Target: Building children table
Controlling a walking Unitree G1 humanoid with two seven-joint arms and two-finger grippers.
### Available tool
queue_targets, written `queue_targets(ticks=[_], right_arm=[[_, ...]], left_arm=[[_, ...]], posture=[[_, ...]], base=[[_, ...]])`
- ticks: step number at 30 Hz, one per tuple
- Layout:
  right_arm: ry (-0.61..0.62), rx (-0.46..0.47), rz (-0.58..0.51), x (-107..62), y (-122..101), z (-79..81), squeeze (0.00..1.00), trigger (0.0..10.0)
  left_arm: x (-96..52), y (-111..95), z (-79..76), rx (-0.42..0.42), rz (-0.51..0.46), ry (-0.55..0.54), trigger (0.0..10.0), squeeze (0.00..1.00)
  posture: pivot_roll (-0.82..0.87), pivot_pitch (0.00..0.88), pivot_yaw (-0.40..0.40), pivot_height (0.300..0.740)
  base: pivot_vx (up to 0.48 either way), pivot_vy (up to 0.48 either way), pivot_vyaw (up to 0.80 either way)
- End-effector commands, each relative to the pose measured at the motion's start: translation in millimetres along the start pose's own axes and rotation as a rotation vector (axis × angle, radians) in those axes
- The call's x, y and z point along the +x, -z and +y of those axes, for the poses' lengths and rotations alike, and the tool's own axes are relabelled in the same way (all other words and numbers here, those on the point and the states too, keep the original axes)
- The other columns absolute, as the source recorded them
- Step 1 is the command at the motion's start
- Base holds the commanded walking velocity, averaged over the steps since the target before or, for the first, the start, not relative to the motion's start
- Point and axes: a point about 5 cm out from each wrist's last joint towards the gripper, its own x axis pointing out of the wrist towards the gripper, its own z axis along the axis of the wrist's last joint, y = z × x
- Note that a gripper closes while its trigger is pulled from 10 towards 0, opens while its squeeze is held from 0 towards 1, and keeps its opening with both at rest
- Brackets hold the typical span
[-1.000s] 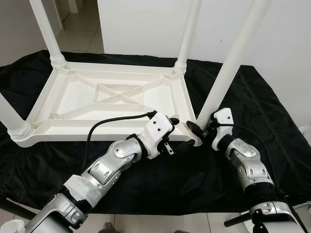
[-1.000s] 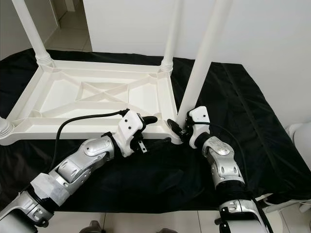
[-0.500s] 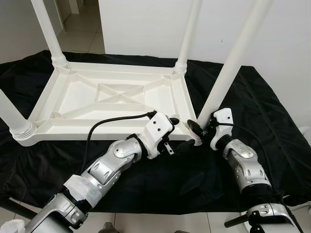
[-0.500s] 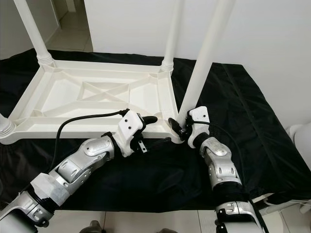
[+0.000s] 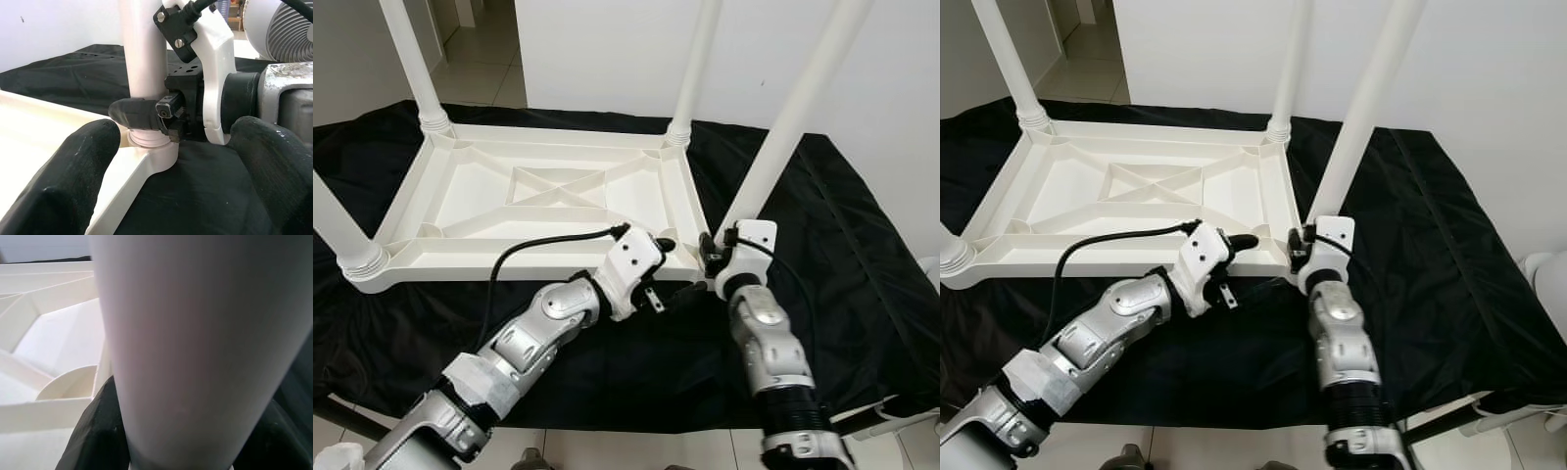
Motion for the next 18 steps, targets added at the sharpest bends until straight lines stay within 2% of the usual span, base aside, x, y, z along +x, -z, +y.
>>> queue_targets(ticks=[1, 3, 4, 8, 9, 18], right_arm=[[0.103, 0.040, 0.030, -2.5, 5, -2.0, 0.00, 10.0], [0.079, 0.065, 0.034, -3.5, 3, 17.6, 0.00, 10.0], [0.069, 0.067, 0.030, -3.7, 1, 20.9, 0.00, 10.0], [0.044, 0.057, 0.014, -4.0, -2, 21.1, 0.00, 10.0], [0.028, 0.062, 0.006, -4.5, -3, 18.1, 1.00, 10.0], [-0.033, 0.041, -0.022, -9.2, -6, 2.9, 1.00, 10.0]], left_arm=[[0.0, 2, -14.9, 0.003, 0.006, 0.258, 10.0, 0.00], [0.9, 2, -15.3, 0.003, 0.005, 0.259, 10.0, 0.00], [1.1, 2, -15.9, 0.003, 0.004, 0.260, 10.0, 0.00], [1.1, 3, -16.8, 0.002, 0.004, 0.261, 10.0, 0.00], [1.0, 3, -17.2, 0.002, 0.004, 0.262, 10.0, 0.00], [0.7, 3, -17.3, 0.001, 0.002, 0.259, 10.0, 0.00]], posture=[[0.02, 0.000, -0.061, 0.740], [0.02, 0.000, -0.062, 0.740], [0.02, 0.000, -0.065, 0.740], [0.01, 0.000, -0.066, 0.740], [0.02, 0.000, -0.068, 0.740], [0.01, 0.000, -0.074, 0.740]], base=[[0.000, 0.000, 0.00], [0.000, 0.000, 0.00], [0.000, 0.000, 0.00], [0.000, 0.000, 0.00], [0.000, 0.000, 0.00], [0.000, 0.000, 0.00]])
